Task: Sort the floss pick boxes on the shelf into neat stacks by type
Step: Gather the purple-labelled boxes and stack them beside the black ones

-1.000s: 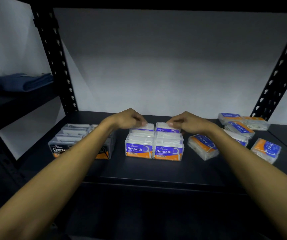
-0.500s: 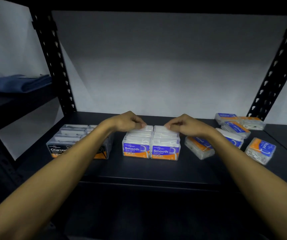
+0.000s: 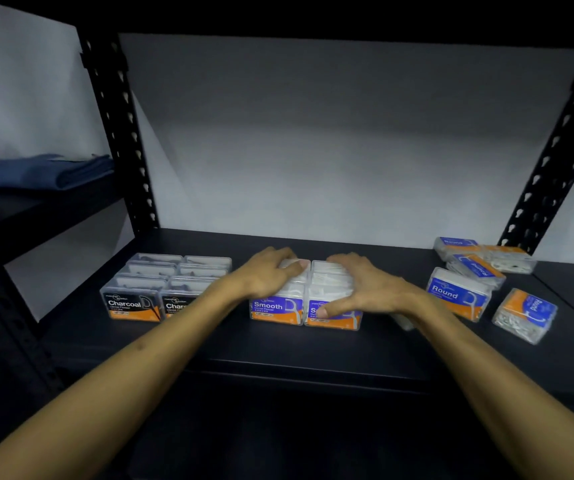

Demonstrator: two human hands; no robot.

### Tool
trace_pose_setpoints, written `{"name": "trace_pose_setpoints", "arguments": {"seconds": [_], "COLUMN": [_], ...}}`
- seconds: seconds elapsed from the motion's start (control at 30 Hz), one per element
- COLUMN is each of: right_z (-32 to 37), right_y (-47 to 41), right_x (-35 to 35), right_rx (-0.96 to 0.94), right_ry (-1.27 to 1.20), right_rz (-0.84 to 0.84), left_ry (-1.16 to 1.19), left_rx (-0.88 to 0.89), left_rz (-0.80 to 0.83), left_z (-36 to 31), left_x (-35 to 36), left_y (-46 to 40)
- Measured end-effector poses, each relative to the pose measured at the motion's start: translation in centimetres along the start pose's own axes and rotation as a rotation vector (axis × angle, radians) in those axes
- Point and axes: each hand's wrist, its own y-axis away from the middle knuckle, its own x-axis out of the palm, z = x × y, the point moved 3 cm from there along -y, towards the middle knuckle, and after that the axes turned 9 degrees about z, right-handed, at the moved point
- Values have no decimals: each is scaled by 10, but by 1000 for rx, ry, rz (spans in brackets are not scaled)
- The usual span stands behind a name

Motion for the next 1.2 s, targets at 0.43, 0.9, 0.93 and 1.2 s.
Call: {"name": "trace_pose_setpoints", "arguments": {"seconds": [0.43,0.9,0.93,1.2], "right_z": [1,-15,-15,-16], "right_y": [4,12,12,11], "right_x": [7,24,25,27], "right_rx": [8,-75,-81,-111], "right_ry": [-38,-162,-159,-148], "right_rz": [-31,-228,-234,-240], "left_ry": [-290,-251,-265,-301], "left_rx": [-9,100,98,84], "left_rz": [-110,-331,-350,-357], "left_z": [-9,-9,-9,-9], "left_x": [-3,25,26,27], "left_y": [16,41,40,42]}}
